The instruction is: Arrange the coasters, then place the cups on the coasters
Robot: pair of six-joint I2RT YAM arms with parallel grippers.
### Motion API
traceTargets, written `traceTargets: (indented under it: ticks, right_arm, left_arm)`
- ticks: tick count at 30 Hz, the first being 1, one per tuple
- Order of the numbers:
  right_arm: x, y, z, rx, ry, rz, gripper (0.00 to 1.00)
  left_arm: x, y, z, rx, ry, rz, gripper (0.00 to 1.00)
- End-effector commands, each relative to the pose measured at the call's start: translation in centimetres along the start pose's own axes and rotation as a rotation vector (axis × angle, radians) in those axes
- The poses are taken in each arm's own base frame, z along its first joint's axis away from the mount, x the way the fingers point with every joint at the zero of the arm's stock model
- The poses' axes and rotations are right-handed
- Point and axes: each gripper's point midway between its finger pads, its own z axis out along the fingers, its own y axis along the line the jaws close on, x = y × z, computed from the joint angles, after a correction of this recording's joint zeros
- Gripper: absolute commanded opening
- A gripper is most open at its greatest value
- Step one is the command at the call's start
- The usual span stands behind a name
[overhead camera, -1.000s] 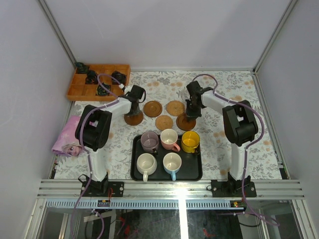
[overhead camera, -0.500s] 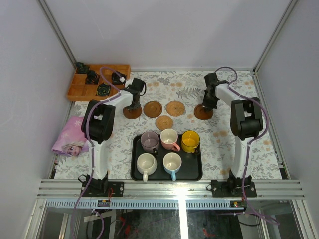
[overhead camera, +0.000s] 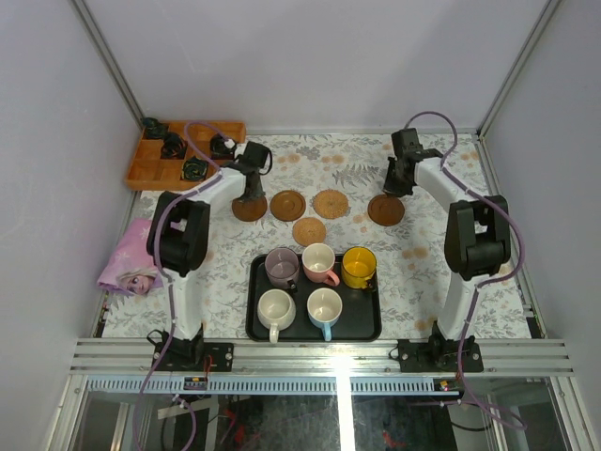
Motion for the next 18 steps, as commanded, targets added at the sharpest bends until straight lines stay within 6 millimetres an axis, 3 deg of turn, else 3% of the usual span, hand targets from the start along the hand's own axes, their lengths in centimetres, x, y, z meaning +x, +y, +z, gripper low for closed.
traceTargets:
  ticks: [1,5,8,13,18]
  right_arm:
    - [-2.3,4.5,-4.2,-0.148,-0.137,-0.09,0.0]
    - [-1.5,8.3,-4.3,-0.244,-0.134,-0.169,0.0]
    - [-0.9,11.1,-3.6,-0.308,-0.1,-0.213,0.0]
    - [-1.0,15.2,-3.2,-0.383,-0.1,-0.289,0.0]
    - [-0.5,17.0,-1.8,-0.413,-0.068,-0.314,0.0]
  left_arm:
    - [-2.9,-1.0,-4.5,0.114,-0.094,-0.005,0.0]
    - [-2.6,-2.6,-6.3,0.192,-0.111,0.012,0.0]
    - [-1.5,-4.9,-6.5,0.267,-0.093,0.048,0.0]
    - [0.6,-8.7,-5.3,0.305,-0.056,0.13,0.0]
    - [1.8,-10.8,-3.9,0.329,-0.025,0.16,0.0]
